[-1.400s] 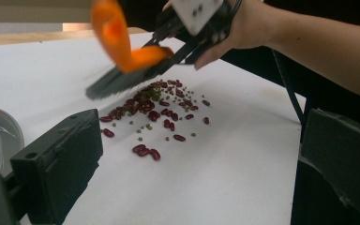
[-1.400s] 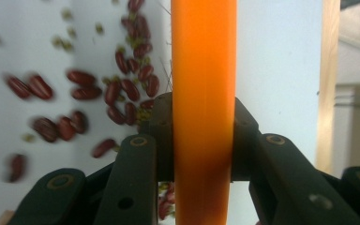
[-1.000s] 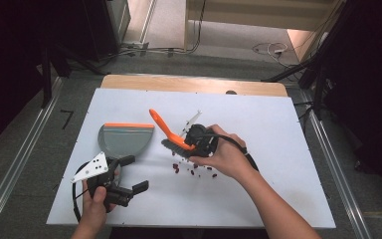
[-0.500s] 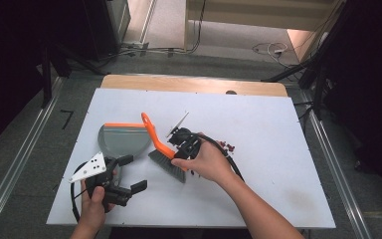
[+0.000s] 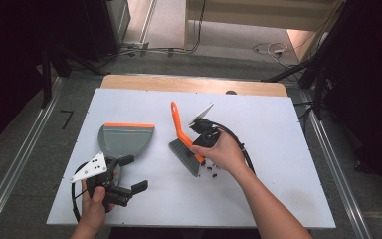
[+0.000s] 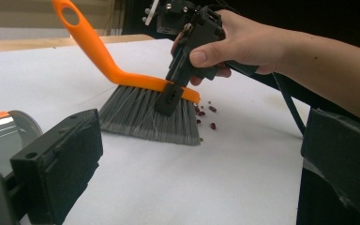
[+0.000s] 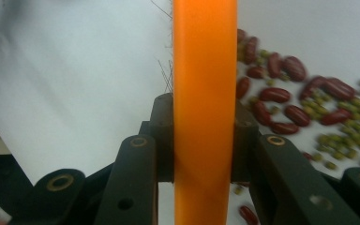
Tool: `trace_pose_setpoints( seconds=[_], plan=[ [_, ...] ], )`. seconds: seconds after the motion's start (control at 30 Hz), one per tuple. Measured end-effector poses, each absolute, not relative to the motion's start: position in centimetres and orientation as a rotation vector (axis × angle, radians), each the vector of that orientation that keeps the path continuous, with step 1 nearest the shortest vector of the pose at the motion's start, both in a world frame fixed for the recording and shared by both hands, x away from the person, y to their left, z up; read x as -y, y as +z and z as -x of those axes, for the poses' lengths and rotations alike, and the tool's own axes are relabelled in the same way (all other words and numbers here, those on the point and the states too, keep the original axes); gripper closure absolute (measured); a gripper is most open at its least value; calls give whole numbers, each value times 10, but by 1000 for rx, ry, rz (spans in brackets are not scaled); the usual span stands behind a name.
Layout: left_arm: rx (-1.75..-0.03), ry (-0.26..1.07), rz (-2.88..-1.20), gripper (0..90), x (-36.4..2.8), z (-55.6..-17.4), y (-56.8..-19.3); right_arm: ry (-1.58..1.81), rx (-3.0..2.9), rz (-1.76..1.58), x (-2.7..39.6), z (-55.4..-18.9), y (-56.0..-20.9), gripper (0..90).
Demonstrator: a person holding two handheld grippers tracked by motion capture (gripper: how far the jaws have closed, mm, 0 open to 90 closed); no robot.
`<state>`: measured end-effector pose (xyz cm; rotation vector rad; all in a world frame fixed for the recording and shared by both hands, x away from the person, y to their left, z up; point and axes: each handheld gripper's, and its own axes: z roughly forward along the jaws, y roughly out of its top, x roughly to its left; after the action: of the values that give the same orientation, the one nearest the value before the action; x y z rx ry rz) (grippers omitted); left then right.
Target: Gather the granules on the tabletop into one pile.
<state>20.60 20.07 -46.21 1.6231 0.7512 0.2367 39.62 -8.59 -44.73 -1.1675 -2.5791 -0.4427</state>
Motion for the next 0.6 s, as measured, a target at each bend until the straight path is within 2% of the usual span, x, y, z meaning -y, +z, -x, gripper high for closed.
trace_pose_setpoints(
  seconds=[0.6],
  plan=[
    [-751, 233, -1626, 2, -199, -206, -463, -450, 2534, 1314, 128, -406, -446, 684]
  ],
)
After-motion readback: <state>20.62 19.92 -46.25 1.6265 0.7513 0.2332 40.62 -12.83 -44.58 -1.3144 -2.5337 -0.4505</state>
